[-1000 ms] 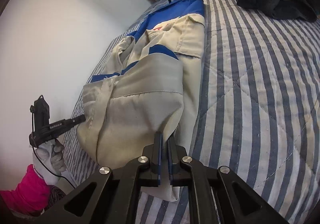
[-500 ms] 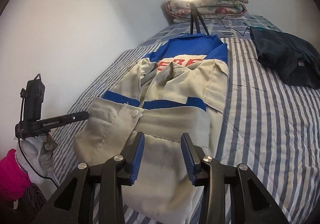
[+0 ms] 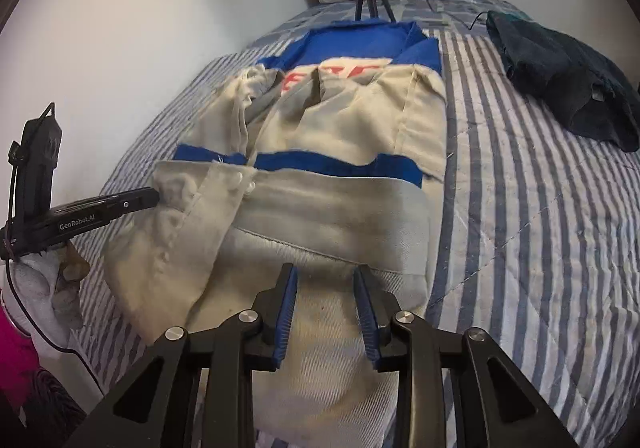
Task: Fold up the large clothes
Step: 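Lay the hem down near the collar and open both tools, then move both tools to the blue collar and close on it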
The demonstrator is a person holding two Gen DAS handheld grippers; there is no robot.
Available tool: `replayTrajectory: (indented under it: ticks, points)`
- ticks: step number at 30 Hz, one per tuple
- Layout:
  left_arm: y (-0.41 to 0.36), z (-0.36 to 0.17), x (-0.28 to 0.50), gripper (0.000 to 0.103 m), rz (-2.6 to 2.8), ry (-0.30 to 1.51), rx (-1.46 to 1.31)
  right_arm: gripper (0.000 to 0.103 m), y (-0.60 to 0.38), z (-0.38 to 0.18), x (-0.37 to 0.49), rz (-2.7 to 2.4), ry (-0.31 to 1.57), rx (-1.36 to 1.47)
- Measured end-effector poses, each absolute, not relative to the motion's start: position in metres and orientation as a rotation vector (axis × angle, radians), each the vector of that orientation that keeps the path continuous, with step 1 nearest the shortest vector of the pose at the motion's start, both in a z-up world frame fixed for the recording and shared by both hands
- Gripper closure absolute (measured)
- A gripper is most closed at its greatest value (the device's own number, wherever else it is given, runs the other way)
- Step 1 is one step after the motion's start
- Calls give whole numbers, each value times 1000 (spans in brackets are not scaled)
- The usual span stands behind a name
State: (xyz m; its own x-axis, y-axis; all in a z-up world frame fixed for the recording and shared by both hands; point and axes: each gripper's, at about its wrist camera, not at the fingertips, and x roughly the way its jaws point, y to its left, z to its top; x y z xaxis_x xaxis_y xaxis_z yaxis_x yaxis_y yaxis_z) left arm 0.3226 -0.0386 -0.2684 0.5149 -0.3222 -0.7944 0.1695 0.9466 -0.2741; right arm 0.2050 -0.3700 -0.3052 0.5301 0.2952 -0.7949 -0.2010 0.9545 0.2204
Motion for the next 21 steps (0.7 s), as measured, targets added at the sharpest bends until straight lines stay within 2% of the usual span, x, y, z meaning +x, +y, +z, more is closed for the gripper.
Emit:
replayTrajectory:
  ticks: [4,7,8,9,11,14,15,17,21]
  points:
    - [-13,-219,297,92,-292,904,-219,57,-388,-262,179,276,845,119]
    - [0,-176,274,92,-282,823,-204,57,-400,-225,156,253,737,102]
    - [4,-161,267,92,-271,795,-193,53,-403,-212,148,247,704,95]
    - [9,-150,262,92,-264,778,-188,49,-405,-199,142,242,677,89]
    - [19,-119,249,92,-260,736,-183,28,-410,-171,128,247,626,75]
    - [26,-80,232,91,-245,678,-144,15,-408,-129,110,237,564,-2]
    - [29,-64,228,89,-238,662,-128,14,-406,-113,103,228,544,-41]
    - [36,-35,222,76,-235,636,-127,13,-404,-85,92,215,510,-92]
    - [47,17,224,73,-286,604,-163,13,-407,-39,87,222,480,-90]
